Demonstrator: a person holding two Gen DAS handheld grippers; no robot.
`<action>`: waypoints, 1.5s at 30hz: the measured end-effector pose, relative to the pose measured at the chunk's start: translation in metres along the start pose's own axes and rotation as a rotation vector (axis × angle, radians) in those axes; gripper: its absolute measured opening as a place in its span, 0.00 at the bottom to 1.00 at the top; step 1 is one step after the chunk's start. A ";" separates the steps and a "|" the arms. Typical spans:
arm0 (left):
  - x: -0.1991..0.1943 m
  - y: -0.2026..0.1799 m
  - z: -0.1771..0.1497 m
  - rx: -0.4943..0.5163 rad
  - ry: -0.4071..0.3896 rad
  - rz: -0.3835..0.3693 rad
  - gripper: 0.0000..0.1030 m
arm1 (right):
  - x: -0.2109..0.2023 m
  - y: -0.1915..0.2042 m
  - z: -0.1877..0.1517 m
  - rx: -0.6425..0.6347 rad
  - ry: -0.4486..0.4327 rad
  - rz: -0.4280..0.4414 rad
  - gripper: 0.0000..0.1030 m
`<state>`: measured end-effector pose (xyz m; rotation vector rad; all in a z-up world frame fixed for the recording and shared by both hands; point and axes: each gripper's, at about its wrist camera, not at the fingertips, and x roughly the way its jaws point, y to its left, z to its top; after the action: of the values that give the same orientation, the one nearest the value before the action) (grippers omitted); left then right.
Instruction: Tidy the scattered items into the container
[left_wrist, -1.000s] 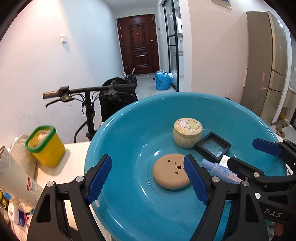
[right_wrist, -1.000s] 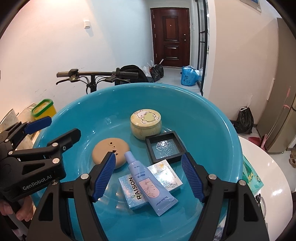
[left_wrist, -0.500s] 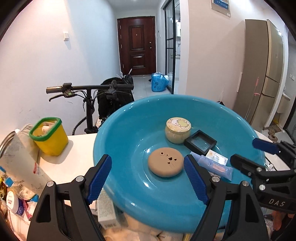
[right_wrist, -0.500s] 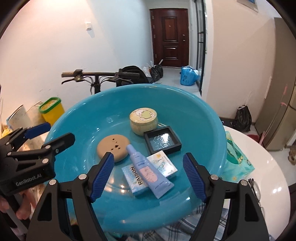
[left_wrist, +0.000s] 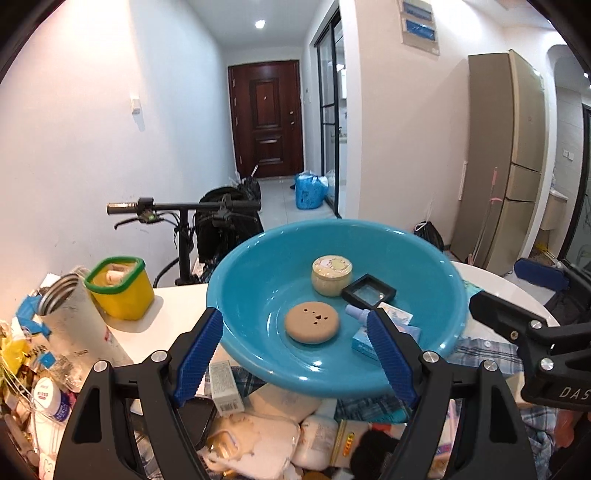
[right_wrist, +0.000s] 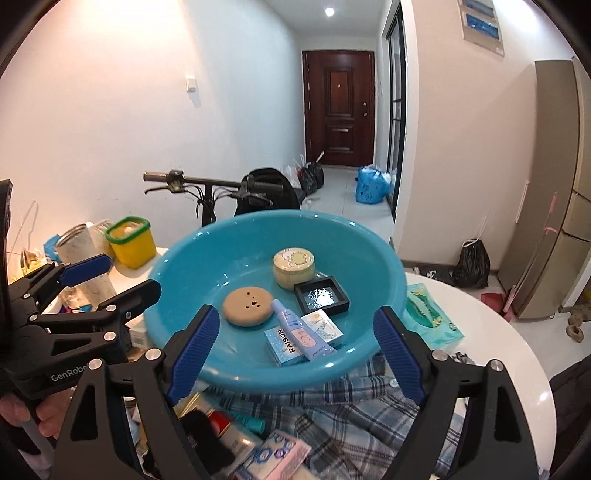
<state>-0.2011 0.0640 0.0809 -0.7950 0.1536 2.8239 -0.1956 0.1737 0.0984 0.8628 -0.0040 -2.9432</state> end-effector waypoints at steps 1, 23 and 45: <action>-0.008 -0.002 -0.001 0.007 -0.014 0.002 0.80 | -0.009 0.001 -0.001 -0.003 -0.016 -0.008 0.84; -0.123 -0.009 -0.015 0.006 -0.218 -0.003 0.99 | -0.134 0.001 -0.022 0.047 -0.247 -0.068 0.99; -0.172 0.016 -0.053 -0.003 -0.355 0.168 0.99 | -0.173 0.002 -0.049 0.104 -0.405 -0.142 0.99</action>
<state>-0.0345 0.0119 0.1266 -0.2811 0.1676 3.0667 -0.0242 0.1846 0.1507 0.2704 -0.1245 -3.2194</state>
